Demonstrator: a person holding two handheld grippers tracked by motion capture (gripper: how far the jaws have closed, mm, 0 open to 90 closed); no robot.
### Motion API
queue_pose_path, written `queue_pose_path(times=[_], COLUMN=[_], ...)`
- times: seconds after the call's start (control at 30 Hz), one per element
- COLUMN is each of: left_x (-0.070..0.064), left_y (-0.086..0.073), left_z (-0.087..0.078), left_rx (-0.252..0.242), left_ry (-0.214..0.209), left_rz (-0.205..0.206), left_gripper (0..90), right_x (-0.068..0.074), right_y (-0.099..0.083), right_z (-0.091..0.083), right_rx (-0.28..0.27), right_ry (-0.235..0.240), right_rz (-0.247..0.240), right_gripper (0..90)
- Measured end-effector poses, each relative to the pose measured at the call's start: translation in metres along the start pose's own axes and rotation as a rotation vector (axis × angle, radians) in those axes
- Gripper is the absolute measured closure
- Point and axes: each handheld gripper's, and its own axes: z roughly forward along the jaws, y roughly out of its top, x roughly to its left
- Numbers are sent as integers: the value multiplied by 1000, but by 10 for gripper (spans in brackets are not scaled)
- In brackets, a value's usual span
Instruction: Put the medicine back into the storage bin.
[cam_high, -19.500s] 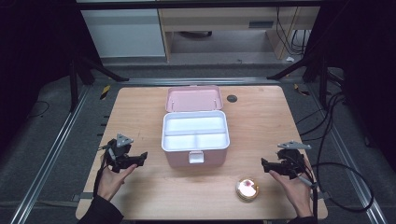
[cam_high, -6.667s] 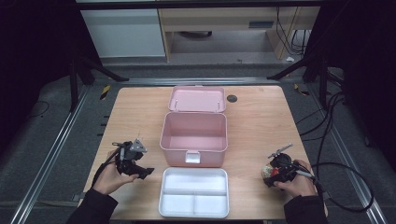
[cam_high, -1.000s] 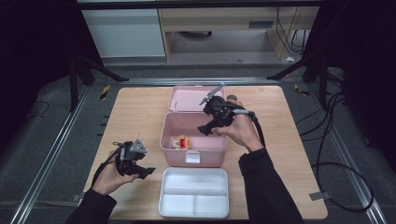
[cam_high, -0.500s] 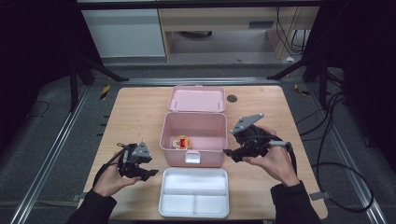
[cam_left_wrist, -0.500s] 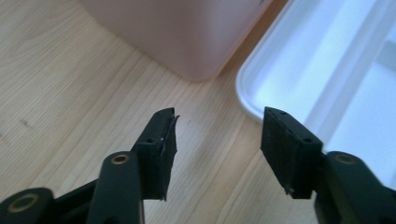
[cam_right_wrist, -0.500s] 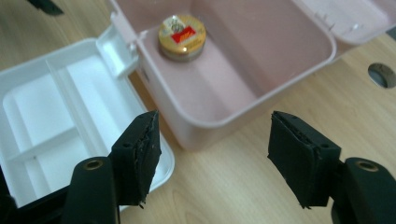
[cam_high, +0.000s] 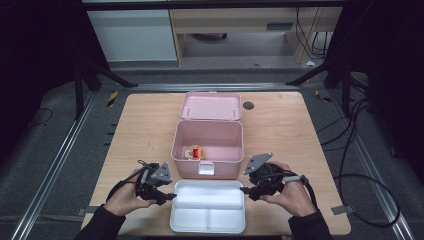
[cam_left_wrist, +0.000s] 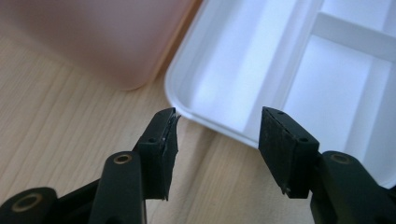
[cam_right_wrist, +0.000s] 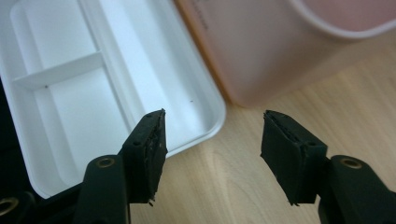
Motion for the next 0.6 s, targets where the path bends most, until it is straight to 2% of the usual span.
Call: queue_pose_path(times=[0.17,0.33,0.6], left_x=[-10,-17,-22], left_y=[7,12,16], left_z=[5,11,25], left_rx=[22,53,115], left_ry=[-30,-48,-73], left_rz=[43,72,117], left_gripper=[499,580,649], right_x=[14,23,34], right_y=[3,5,5], right_z=[18,31,55], right_rx=[50,85,205], right_ry=[45,93,146], right_rz=[-57,-84,-165], right_gripper=[428,516,655])
